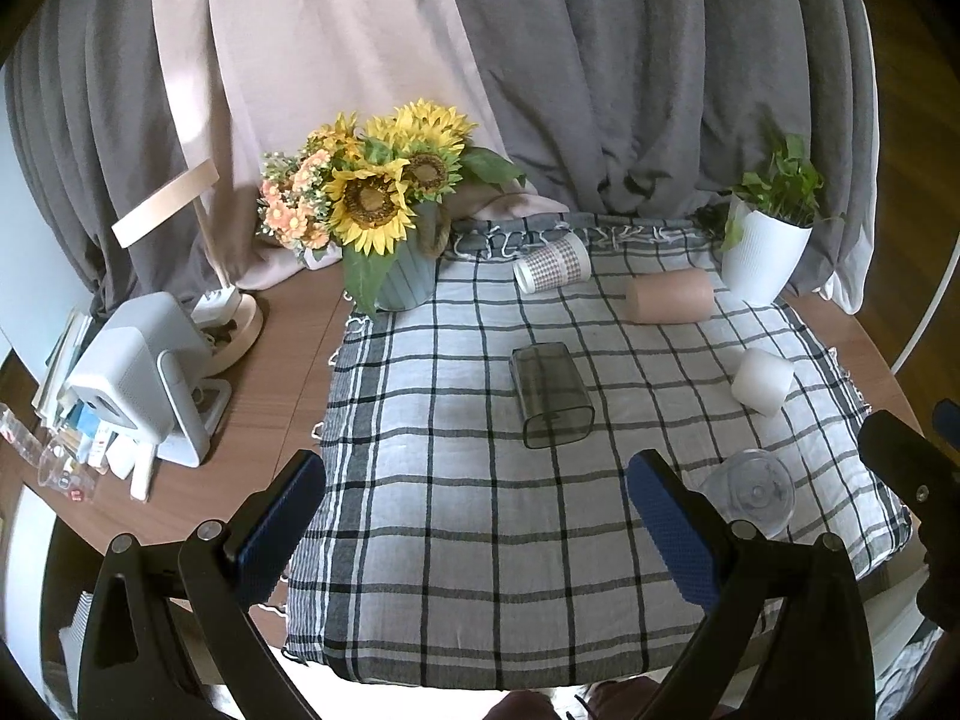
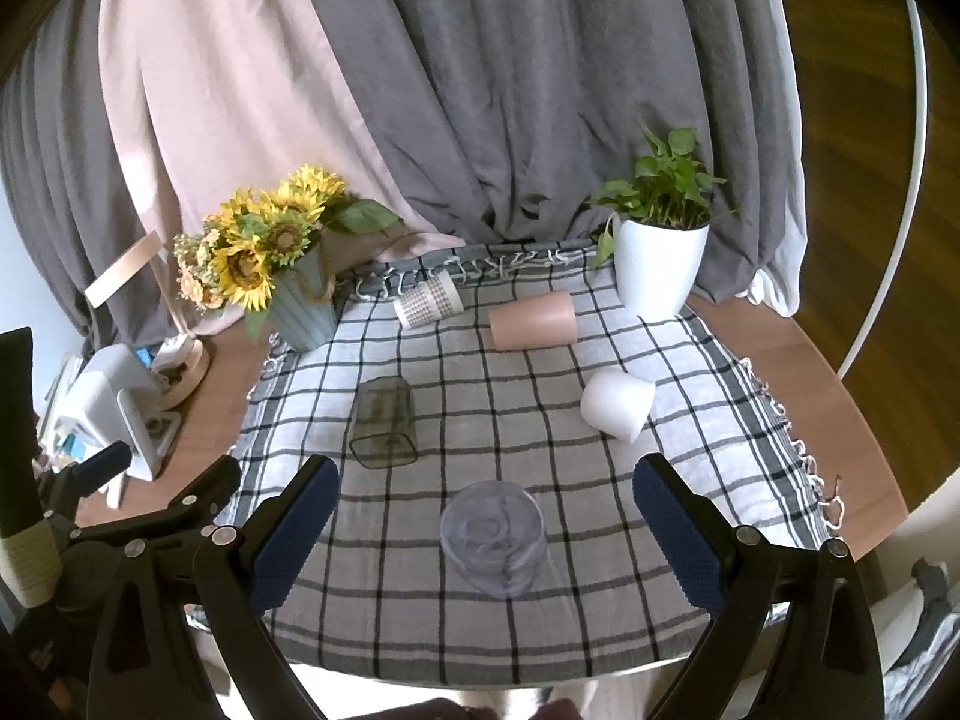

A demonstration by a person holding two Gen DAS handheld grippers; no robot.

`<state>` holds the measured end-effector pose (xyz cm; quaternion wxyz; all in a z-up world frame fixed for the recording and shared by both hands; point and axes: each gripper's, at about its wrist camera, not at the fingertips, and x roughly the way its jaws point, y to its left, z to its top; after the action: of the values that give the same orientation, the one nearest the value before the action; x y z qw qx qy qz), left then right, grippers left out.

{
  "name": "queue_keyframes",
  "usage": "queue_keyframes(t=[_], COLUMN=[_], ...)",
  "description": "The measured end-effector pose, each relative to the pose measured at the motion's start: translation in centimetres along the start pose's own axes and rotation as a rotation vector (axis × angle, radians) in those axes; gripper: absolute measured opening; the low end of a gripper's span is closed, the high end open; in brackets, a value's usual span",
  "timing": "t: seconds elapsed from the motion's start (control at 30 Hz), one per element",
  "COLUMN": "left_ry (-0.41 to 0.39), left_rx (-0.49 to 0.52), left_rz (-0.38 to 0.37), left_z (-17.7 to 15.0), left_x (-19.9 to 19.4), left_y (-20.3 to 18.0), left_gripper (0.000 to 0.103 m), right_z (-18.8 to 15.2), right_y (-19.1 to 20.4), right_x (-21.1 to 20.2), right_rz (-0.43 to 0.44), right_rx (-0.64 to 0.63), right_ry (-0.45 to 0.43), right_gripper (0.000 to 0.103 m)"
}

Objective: Flip cup upside down

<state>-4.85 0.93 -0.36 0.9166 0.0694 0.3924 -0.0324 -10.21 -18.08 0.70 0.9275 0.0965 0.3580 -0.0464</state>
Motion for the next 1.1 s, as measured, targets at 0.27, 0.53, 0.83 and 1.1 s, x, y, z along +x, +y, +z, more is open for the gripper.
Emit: queue_keyframes(t=[0.27,0.53,0.83,1.1], left_ry=[0.006,0.005,0.008,0.006], left_rx=[0.004,0.005,0.005,0.004], left_rz=[-0.005,-0.004,-0.004,-0.005], left_z=[0.01,0.07,0.16,0.22], left_x=[0.39,0.45,0.50,0.43], left_y=[-0.23,-0.32,-0.38,-0.33], left_gripper=[0.103,0.103,0.103,0.103], right_z=[0.04,0.08,0.15,0.18], right_y=[-0.02,-0.01,-0.08,-0.05], right_x=[0.10,0.14,0.20,0.24], right_rz=[0.000,-0.001,0.000,-0.001], right_rx=[-0.001,0.000,-0.001,-0.001], right_ry=[0.001,0.001,0.003,0.003], right_gripper=[0.099,0.099,0.099,0.099])
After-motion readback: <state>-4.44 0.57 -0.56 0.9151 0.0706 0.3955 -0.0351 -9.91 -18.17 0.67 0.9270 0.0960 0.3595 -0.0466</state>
